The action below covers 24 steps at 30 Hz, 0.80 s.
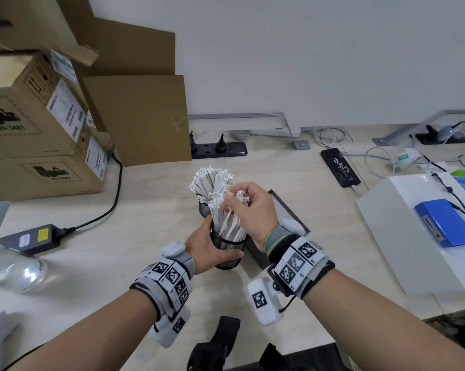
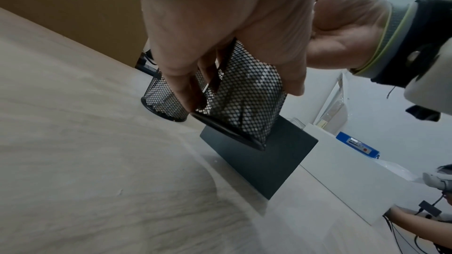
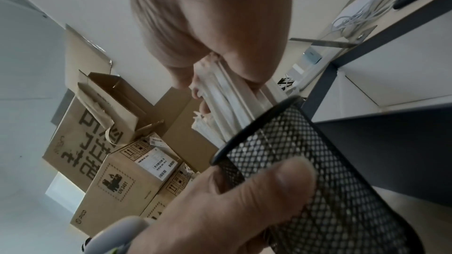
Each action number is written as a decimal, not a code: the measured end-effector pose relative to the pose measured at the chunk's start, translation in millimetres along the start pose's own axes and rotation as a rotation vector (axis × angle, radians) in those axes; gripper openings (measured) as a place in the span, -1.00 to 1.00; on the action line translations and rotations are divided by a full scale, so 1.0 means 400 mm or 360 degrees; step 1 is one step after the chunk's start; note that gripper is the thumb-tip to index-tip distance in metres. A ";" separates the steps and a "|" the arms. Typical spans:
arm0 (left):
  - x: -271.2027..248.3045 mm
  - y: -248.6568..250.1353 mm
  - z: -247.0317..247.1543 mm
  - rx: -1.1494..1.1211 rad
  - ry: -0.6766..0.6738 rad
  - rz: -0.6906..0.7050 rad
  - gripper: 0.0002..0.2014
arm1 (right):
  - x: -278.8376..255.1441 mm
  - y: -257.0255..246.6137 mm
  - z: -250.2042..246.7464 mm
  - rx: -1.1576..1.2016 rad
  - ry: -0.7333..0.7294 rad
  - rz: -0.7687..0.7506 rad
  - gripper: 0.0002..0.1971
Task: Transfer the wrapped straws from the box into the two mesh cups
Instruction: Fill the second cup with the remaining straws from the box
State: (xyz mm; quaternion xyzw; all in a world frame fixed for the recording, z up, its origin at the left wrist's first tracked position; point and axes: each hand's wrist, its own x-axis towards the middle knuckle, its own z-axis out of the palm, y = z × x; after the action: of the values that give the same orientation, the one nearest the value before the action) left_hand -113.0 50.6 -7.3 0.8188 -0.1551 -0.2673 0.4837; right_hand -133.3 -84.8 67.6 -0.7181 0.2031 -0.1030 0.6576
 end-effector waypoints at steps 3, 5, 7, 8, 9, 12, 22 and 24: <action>-0.004 -0.003 -0.003 0.0012 0.0007 -0.0016 -0.07 | 0.016 -0.011 -0.007 -0.0030 0.0121 -0.0111 -0.84; -0.007 0.000 -0.004 0.0007 0.0016 -0.0027 -0.10 | 0.026 -0.012 -0.015 -0.0224 0.0151 -0.0250 -0.89; -0.007 0.006 -0.005 0.0003 0.0014 -0.0030 -0.13 | 0.024 0.000 -0.024 -0.0528 0.0012 -0.0360 -0.87; -0.006 0.007 -0.004 0.0006 0.0016 -0.0031 -0.15 | 0.019 0.014 -0.026 -0.0698 -0.0115 -0.0416 -0.78; -0.006 0.008 -0.004 0.0012 0.0019 -0.0032 -0.17 | 0.012 0.029 -0.027 -0.0863 -0.0249 -0.0490 -0.71; -0.007 0.003 -0.002 -0.0002 0.0018 -0.0049 -0.19 | -0.011 0.053 -0.029 -0.1039 -0.0469 -0.0685 -0.61; -0.007 -0.041 -0.023 0.0017 0.0068 -0.0094 -0.12 | 0.097 0.085 -0.153 -0.0869 0.0215 0.0199 -0.65; -0.006 -0.050 -0.022 0.0018 0.0080 -0.0111 -0.14 | 0.096 0.090 -0.169 -0.0968 0.0115 0.0482 -0.59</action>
State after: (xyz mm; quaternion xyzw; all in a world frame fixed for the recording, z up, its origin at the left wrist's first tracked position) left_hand -110.0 67.9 -20.6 0.8330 -0.1158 -0.2622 0.4732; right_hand -132.5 -164.2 35.1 -0.8389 0.3521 0.0357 0.4135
